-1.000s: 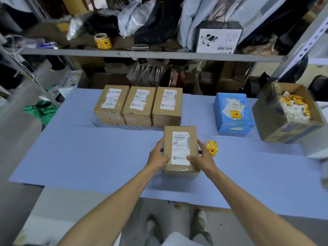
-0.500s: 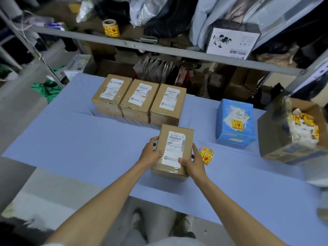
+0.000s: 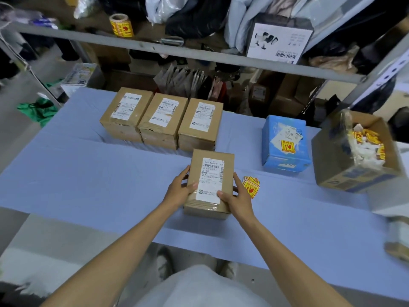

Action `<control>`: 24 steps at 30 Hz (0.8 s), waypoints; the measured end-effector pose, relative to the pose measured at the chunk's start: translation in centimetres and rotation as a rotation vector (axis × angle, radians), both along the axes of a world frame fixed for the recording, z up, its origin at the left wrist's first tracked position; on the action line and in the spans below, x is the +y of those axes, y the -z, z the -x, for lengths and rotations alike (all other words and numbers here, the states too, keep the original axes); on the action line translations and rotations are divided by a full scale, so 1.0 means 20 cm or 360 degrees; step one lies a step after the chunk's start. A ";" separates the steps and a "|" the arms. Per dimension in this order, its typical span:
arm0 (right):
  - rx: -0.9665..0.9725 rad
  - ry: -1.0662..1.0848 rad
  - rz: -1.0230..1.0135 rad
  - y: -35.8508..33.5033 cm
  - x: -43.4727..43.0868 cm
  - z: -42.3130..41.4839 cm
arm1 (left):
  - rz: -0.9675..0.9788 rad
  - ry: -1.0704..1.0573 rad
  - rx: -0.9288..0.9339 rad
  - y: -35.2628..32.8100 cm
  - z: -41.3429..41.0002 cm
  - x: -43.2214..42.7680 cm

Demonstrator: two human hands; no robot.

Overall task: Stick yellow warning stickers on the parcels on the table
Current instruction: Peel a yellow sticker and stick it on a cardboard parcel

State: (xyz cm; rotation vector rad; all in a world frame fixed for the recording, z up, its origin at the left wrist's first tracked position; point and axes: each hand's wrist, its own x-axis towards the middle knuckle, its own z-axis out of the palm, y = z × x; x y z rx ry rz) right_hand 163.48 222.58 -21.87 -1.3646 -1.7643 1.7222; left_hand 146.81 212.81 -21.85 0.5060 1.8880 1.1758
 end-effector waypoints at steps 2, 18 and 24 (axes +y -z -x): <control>-0.0016 0.0012 -0.0014 0.01 -0.02 -0.01 | -0.0020 -0.0017 0.0007 0.01 -0.03 0.00; -0.0419 0.0574 -0.0186 0.07 0.21 -0.13 | -0.0056 -0.0026 -0.0023 0.01 -0.03 0.00; -0.0899 0.0644 -0.0028 0.17 0.34 -0.14 | -0.0030 -0.0148 -0.0092 0.02 -0.02 0.01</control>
